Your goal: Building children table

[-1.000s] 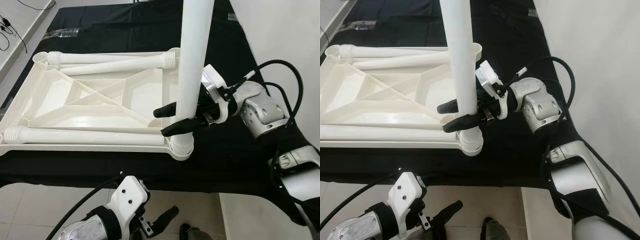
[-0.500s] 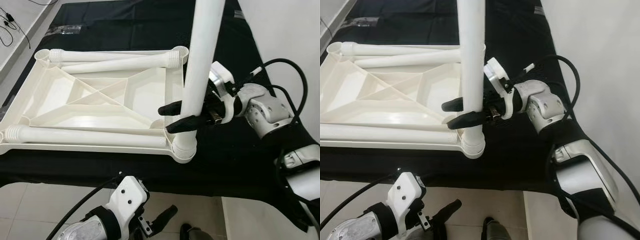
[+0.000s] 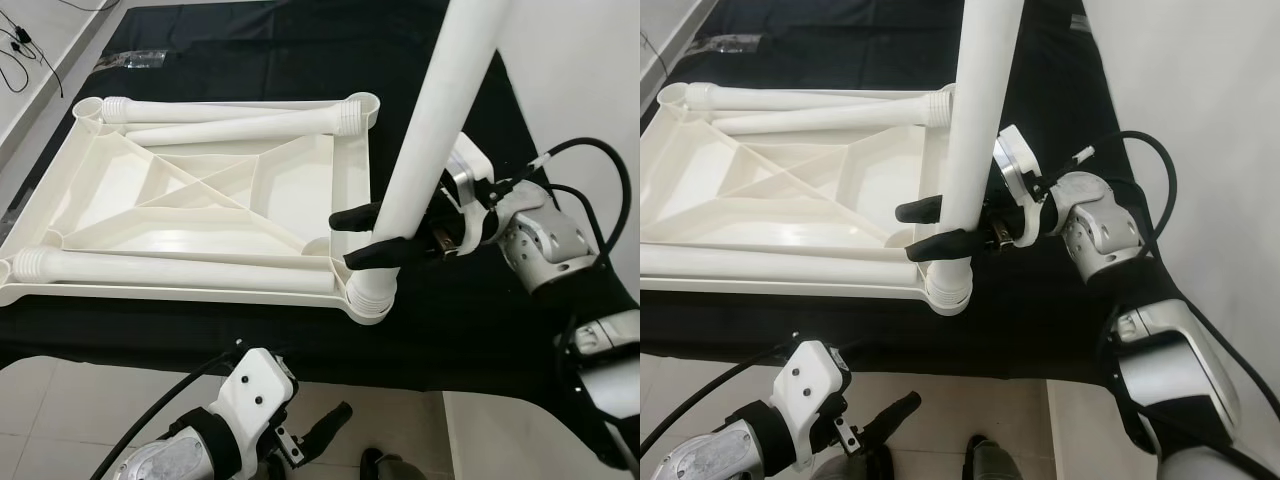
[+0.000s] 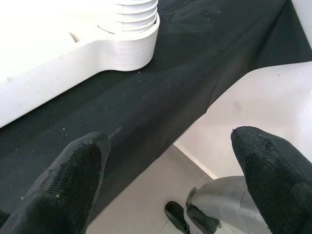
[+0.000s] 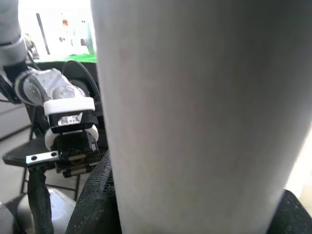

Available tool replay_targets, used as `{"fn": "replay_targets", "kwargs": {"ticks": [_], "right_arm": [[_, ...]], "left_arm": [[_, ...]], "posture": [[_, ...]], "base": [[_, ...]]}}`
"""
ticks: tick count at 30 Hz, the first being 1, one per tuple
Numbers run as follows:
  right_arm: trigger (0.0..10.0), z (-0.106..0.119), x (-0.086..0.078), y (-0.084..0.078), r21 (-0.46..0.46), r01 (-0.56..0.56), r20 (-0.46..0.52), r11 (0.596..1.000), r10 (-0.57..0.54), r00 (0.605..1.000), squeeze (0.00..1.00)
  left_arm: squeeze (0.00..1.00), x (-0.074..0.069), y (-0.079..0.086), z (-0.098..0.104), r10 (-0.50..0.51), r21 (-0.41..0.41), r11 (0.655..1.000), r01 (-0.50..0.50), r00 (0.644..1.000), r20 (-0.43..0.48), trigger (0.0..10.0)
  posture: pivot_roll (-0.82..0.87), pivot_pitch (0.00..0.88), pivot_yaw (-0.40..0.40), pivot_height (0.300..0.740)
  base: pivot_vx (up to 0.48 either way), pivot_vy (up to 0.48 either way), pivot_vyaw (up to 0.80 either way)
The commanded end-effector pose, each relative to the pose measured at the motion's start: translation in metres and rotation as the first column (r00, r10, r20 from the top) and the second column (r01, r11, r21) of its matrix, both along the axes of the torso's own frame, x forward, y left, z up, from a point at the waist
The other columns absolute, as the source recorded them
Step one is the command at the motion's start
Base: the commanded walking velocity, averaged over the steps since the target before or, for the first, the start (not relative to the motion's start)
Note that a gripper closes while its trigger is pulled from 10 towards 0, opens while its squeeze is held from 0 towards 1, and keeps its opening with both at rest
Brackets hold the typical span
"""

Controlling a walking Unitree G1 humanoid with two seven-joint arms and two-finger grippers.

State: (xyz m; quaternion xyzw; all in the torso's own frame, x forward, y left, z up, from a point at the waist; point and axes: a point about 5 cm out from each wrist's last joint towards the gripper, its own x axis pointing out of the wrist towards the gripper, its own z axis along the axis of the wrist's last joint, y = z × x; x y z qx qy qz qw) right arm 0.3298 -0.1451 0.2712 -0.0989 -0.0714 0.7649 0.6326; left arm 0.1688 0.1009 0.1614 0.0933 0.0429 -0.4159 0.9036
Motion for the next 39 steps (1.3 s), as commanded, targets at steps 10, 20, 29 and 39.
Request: {"fn": "replay_targets", "kwargs": {"ticks": [10, 20, 29, 39], "right_arm": [[10.0, -0.048, -0.018, -0.011, -0.280, 0.015, -0.018, 0.960, -0.021, 1.000, 0.00], [10.0, -0.047, -0.023, -0.010, -0.449, -0.019, 0.042, 0.893, 0.042, 0.998, 0.00], [10.0, -0.036, -0.014, -0.005, -0.403, 0.040, 0.051, 0.914, -0.021, 0.998, 0.00], [10.0, 0.002, 0.004, 0.001, -0.156, 0.097, -0.238, 0.983, -0.133, 0.962, 0.00]], "left_arm": [[0.00, 0.000, 0.003, -0.003, 0.000, 0.022, 1.000, 0.001, 1.000, -0.009, 10.0], [0.00, 0.001, 0.003, -0.003, 0.002, 0.020, 1.000, -0.002, 1.000, -0.005, 10.0], [0.00, 0.001, 0.002, -0.004, 0.006, 0.013, 1.000, -0.005, 1.000, -0.004, 10.0], [0.00, 0.002, 0.001, -0.004, 0.006, 0.009, 1.000, -0.006, 1.000, -0.004, 10.0]], "posture": [[0.10, 0.308, 0.034, 0.740], [0.10, 0.309, 0.029, 0.740], [0.09, 0.310, 0.024, 0.740], [0.08, 0.307, 0.020, 0.740]], "base": [[0.000, 0.000, 0.00], [0.000, 0.000, 0.00], [0.000, 0.000, 0.00], [0.000, 0.000, 0.00]]}}
